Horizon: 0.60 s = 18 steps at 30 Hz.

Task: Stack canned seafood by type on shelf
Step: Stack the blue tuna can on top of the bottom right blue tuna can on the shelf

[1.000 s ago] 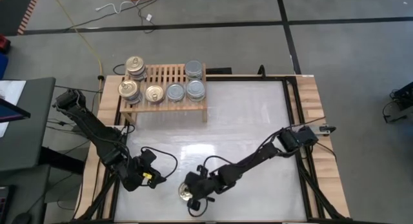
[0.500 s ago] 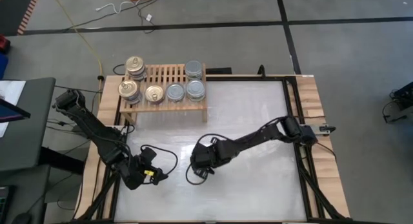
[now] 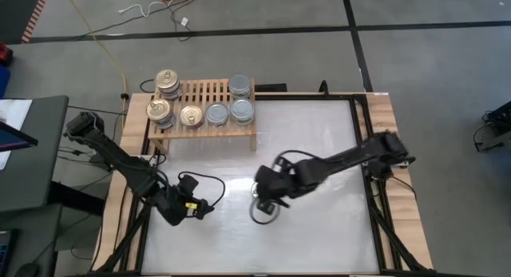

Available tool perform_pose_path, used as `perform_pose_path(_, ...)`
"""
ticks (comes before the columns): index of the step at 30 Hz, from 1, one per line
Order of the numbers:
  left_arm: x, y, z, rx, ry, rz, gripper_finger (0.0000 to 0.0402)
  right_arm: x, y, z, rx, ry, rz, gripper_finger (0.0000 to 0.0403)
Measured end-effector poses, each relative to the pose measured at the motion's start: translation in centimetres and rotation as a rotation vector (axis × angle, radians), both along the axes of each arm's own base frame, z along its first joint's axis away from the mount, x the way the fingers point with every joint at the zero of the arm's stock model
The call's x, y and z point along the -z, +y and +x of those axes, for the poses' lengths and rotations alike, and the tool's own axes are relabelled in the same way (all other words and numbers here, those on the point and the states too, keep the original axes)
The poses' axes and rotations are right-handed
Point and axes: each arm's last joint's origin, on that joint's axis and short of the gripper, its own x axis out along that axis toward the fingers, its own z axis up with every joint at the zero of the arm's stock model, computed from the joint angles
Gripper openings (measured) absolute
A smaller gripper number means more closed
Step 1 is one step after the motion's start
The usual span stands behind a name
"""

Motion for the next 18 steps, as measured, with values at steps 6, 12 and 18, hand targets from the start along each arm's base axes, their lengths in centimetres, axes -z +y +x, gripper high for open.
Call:
perform_pose_path(6, -0.1, 1.1, 0.9, -0.036, -0.011, 0.016, 0.0365, 0.8, 0.3, -7.6, 0.1, -0.091, 0.047, 0.0018)
perform_pose_path(12, -0.2, 2.6, 1.8, -0.128, -0.038, 0.063, 0.0365, 4.2, 0.1, -13.8, 0.22, -0.359, 0.202, 0.0018)
perform_pose_path(18, -0.5, 3.7, 4.7, -0.206, -0.194, 0.07, 0.0365, 8.1, -1.4, -15.5, 0.4, -0.546, 0.34, 0.0039)
